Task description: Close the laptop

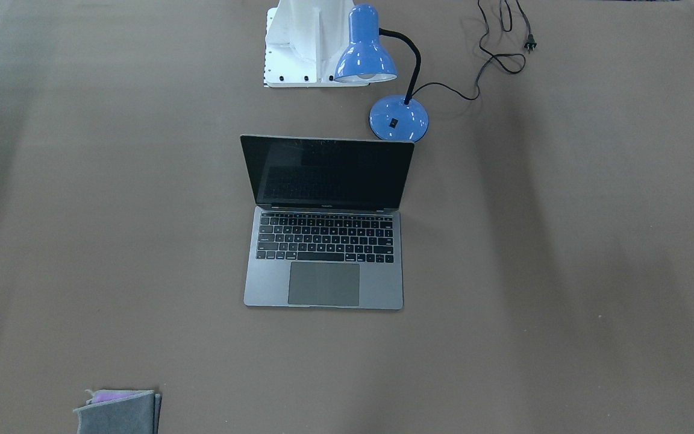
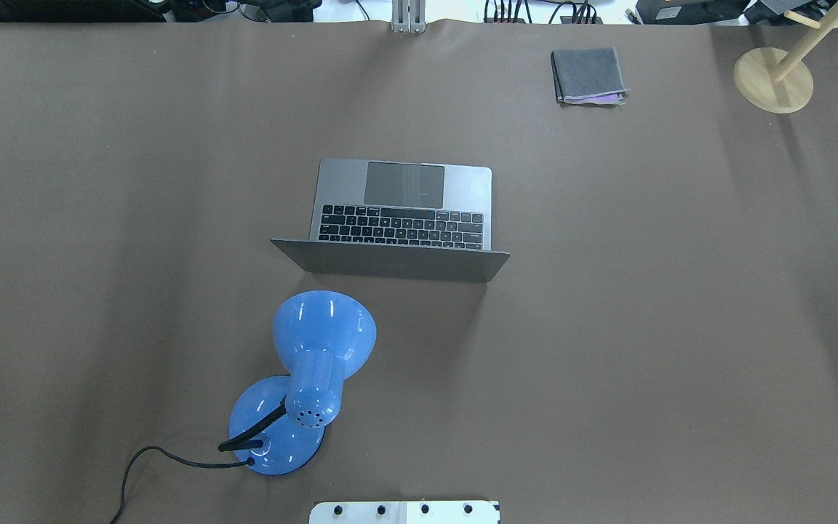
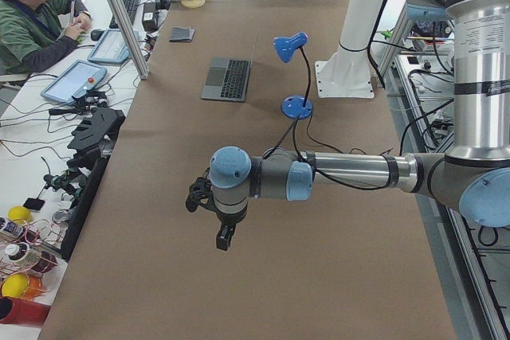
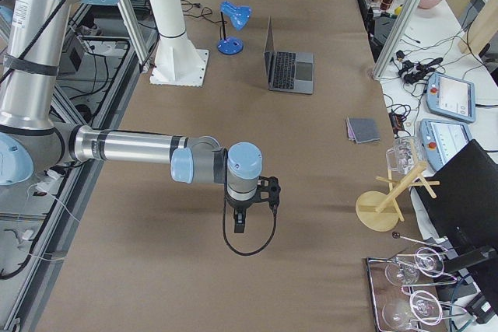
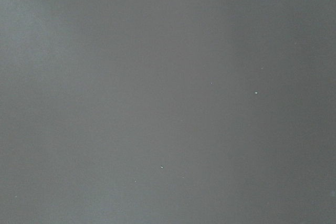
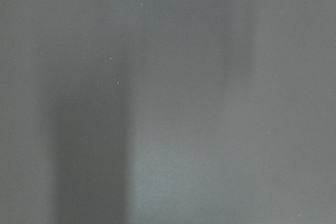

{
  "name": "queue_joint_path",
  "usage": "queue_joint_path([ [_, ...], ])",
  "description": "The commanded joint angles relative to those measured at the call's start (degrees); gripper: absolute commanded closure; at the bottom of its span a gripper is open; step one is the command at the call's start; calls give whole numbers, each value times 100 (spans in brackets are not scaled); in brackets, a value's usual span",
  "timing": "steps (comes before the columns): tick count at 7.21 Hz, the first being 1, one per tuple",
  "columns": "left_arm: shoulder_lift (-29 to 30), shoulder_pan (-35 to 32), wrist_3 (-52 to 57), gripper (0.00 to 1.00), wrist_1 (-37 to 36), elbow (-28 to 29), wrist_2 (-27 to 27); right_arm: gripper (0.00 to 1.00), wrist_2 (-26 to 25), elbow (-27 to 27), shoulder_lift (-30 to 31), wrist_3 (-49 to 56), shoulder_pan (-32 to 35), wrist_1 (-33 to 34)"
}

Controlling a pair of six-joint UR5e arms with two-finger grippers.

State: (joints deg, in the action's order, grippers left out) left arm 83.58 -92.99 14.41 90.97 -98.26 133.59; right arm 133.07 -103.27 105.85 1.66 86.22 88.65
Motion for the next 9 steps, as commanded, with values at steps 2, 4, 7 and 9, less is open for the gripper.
queue_joint_path([
  [2,0,9,0,1,0,-44,0,0,0,0,-3,1,0,3],
  [4,0,9,44,1,9,-44,0,0,0,-18,-3,1,0,3],
  [7,149,9,0,1,52,-61,0,0,9,26,50,-16,0,-898],
  [9,202,9,17,1,403,-61,0,0,9,35,50,-34,0,-1794],
])
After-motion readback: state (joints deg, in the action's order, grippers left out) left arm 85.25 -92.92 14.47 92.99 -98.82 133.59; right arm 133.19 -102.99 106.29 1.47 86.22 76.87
